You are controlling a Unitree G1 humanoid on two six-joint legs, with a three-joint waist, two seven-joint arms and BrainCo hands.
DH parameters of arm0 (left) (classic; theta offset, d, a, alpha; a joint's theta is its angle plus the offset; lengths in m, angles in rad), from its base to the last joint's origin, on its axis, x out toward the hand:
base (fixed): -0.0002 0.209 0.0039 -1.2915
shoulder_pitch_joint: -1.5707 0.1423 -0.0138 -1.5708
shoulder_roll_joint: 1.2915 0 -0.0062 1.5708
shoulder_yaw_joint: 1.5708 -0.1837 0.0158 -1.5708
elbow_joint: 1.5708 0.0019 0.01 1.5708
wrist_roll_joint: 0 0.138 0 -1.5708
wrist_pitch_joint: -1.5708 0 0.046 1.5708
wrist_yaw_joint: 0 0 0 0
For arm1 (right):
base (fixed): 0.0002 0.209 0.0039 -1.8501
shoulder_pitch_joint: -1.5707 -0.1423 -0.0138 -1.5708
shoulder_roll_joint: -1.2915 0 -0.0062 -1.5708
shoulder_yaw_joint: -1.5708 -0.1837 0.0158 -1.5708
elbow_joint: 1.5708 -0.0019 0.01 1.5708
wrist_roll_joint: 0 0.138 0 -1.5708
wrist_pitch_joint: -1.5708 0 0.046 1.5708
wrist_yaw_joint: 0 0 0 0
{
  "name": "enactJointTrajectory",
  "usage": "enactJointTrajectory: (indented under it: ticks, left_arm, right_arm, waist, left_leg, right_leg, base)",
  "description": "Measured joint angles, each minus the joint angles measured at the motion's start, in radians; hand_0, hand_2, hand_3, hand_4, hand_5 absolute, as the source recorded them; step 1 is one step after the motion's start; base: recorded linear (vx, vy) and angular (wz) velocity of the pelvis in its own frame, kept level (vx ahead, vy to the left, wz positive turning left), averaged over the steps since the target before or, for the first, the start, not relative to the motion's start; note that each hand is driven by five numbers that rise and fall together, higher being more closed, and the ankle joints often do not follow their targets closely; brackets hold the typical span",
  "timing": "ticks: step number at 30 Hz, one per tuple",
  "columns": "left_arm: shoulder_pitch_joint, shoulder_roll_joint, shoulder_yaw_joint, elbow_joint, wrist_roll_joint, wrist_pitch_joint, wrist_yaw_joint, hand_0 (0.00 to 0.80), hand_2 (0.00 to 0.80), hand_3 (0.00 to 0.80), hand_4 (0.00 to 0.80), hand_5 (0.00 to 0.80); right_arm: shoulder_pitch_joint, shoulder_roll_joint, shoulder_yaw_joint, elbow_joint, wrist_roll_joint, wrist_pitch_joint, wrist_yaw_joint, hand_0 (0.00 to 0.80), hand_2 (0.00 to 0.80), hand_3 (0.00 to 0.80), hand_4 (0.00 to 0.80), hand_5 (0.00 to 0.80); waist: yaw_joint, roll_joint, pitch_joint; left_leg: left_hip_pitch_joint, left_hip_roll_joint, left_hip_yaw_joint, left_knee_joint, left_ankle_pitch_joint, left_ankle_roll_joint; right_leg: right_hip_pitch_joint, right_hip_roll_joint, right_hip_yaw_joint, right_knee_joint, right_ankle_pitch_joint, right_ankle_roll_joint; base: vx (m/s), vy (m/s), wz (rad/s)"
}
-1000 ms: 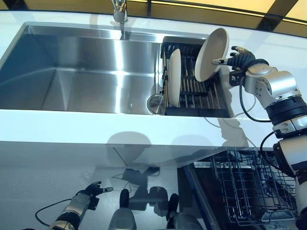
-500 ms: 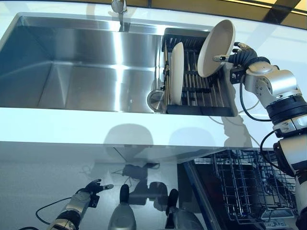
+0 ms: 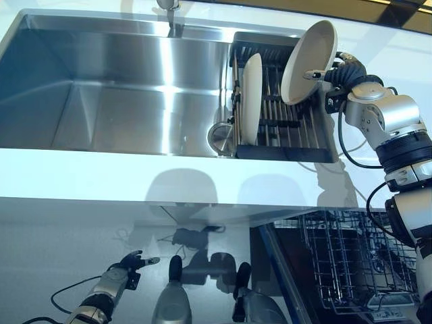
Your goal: Take plates into dishwasher
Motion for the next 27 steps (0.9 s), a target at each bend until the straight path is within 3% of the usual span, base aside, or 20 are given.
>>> enactJointTrajectory:
  ticks: [27]
  left_arm:
    - [0.015,-0.020,0.016,-0.001,-0.042,-0.003,0.010,0.000,0.000,0.000,0.000,0.000]
  right_arm:
    - [-0.058,-0.010,-0.006,-0.008,-0.019,0.025,-0.109,0.800,0.800,0.800,0.800,0.800]
  waist:
    - [0.003,0.027,0.015]
  left_leg:
    - [0.021,0.000,-0.005,-0.001,0.005,0.001]
  right_leg:
    - [0.026,-0.001,-0.004,0.000,0.000,0.000]
  base:
    - [-0.001,0.010,0.00]
